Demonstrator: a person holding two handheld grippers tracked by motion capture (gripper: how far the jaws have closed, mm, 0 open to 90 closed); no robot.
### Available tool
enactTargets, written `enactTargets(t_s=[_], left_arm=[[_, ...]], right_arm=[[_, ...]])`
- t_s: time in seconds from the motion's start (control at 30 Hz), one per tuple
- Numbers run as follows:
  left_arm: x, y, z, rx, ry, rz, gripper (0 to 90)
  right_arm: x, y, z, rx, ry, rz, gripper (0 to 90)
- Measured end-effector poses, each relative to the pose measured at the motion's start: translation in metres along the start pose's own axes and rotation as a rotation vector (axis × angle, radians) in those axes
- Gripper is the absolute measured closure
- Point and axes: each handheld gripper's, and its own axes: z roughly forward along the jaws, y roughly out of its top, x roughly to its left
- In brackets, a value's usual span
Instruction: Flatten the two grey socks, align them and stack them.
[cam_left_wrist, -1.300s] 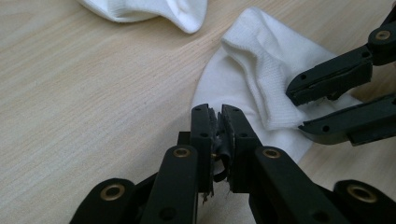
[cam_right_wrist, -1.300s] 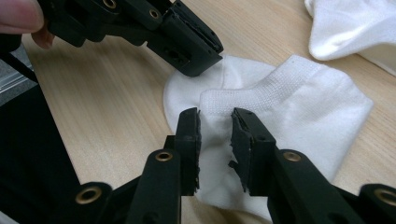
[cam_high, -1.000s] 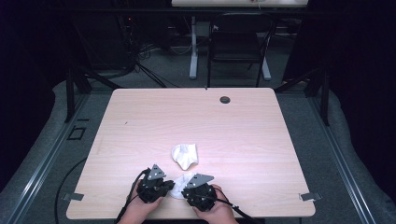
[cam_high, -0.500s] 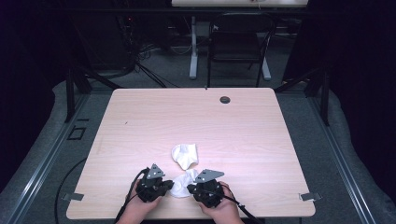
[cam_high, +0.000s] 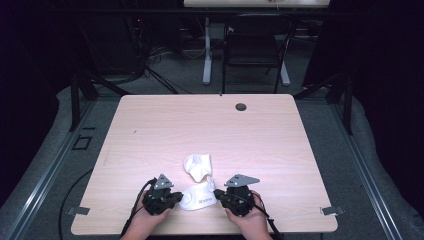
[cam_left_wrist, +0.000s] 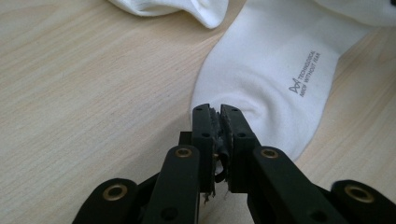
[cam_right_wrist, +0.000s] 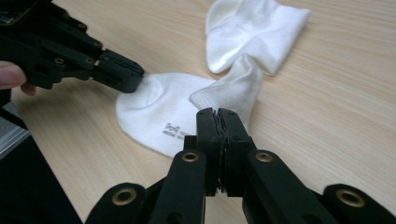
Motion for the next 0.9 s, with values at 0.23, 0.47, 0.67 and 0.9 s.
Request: enactTargets(t_s=[0.23, 0.47, 0.67, 0.9], left_arm=[[0.003, 0.000, -0.001, 0.009, 0.003, 0.002, 85.2], [0.005, 0.000, -0.001, 0.005, 0.003, -0.004, 85.2], [0.008, 0.000, -0.002, 0.007, -0.003, -0.005, 84.3], [0.007, 0.001, -0.001, 0.002, -0.001, 0.001, 81.8]], right_arm=[[-0.016, -0.004, -0.008, 0.035, -0.038, 0.085, 88.5], [-0.028, -0.008, -0.007, 0.090, -0.059, 0.141, 88.5], [-0.032, -0.011, -0.003, 0.146, -0.090, 0.161, 84.1], [-0.029, -0.005, -0.013, 0.009, -0.057, 0.118, 81.9]])
